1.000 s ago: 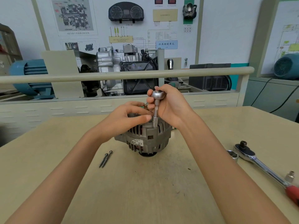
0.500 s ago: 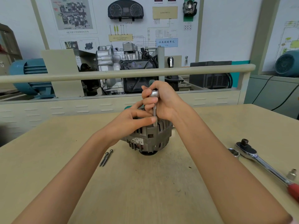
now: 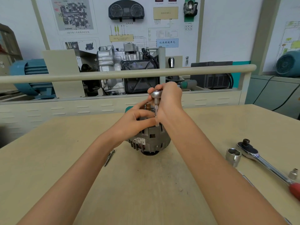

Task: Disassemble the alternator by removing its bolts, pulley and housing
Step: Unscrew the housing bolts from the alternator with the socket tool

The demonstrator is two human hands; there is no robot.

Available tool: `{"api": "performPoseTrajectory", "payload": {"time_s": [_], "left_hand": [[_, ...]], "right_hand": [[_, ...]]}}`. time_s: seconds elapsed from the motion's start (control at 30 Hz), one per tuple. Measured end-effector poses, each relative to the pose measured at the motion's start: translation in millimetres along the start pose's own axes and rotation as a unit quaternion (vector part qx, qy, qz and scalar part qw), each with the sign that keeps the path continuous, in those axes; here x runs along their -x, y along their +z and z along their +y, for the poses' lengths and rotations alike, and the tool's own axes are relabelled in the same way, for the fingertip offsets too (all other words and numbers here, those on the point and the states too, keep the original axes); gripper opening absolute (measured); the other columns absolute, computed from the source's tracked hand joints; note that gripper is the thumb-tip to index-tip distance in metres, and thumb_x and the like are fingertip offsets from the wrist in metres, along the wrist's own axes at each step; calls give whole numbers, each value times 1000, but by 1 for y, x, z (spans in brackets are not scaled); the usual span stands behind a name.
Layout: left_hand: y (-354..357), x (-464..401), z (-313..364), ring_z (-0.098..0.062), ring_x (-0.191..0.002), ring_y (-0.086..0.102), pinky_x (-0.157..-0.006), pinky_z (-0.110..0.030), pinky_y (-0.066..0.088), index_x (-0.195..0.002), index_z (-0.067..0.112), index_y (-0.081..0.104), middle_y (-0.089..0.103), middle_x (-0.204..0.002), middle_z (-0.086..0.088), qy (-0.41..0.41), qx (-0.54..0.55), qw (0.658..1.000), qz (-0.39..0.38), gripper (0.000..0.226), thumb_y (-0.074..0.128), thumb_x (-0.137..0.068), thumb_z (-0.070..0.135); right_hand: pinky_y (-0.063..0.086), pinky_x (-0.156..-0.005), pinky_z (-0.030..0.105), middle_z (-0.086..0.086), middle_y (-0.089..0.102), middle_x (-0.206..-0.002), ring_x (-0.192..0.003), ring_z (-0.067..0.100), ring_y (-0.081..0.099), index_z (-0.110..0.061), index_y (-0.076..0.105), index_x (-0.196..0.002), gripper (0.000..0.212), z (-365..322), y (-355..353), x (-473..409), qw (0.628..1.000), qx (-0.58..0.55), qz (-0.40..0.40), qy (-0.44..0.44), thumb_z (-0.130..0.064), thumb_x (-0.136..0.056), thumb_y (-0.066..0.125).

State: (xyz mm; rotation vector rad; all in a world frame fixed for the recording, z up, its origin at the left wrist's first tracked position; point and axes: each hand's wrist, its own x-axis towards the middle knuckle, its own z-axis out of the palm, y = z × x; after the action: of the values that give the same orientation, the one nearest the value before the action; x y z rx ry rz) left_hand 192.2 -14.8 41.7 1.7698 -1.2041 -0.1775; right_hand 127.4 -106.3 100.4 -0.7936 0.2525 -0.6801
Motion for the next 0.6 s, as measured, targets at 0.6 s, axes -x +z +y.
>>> {"api": "performPoseTrajectory", "payload": {"time_s": [0.6], "left_hand": [[18, -3, 8, -15, -136, 34, -112, -47, 31, -79, 42, 73, 31, -148, 12, -23, -49, 996, 73, 13, 71, -69, 50]], "right_hand": [[21, -34, 10, -2, 31, -29, -23, 10, 31, -14, 32, -62, 35, -14, -2, -12, 999, 4, 1, 48, -5, -93, 19]]}}
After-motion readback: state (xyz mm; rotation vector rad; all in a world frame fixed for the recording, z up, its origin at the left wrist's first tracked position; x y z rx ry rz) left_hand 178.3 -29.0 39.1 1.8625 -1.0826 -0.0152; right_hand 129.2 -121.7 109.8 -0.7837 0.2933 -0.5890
